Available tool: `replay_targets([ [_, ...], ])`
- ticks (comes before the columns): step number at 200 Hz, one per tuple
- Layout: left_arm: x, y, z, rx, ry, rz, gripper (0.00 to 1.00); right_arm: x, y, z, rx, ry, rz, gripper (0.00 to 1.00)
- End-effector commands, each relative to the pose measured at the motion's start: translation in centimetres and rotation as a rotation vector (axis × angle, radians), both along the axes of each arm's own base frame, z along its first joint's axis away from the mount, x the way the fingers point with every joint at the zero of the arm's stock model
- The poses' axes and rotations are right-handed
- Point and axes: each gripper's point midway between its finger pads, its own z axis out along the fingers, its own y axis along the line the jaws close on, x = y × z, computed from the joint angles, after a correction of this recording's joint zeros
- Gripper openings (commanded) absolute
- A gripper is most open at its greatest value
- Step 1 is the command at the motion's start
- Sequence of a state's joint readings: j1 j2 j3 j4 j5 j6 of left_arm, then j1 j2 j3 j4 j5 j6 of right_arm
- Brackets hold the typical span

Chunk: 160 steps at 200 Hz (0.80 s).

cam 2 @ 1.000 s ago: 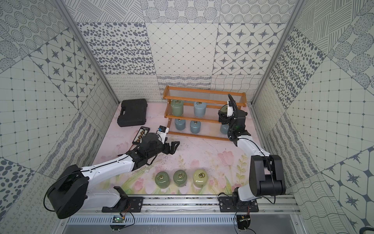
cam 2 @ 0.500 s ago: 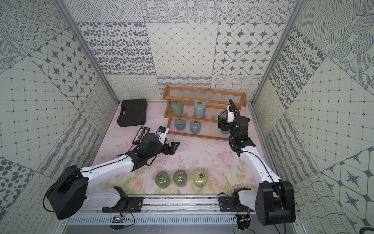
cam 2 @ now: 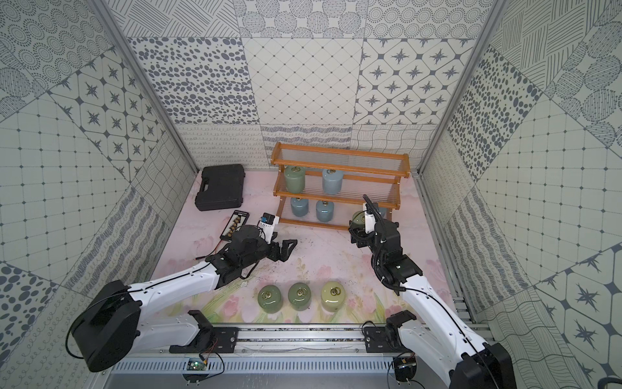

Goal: Remove the tea canisters from the shelf
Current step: Pick up the tea canister from the shelf, then place the tea canister at the center of the board.

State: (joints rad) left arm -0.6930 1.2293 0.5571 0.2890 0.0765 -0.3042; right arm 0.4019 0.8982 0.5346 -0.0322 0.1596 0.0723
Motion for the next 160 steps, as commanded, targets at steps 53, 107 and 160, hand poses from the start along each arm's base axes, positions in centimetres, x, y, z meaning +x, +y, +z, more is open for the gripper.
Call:
replay_targets([
  [53,-1.3,0.7,0.3,-0.003,-0.009,-0.02,1.0,-1.1,0.4,-1.8,0.087,-0.025,-0.22,0.72],
  [107,-2.1,1.5,0.1,0.01,-0.002,-0.019,1.0,-2.0,0.1,-5.1,0.151,0.013,-0.305,0.72],
  [160,-2.4,1.9,0.1,0.01,0.003,-0.01,1.0,-2.5,-0.1,-7.5,0.178,0.045,-0.343,0.72],
])
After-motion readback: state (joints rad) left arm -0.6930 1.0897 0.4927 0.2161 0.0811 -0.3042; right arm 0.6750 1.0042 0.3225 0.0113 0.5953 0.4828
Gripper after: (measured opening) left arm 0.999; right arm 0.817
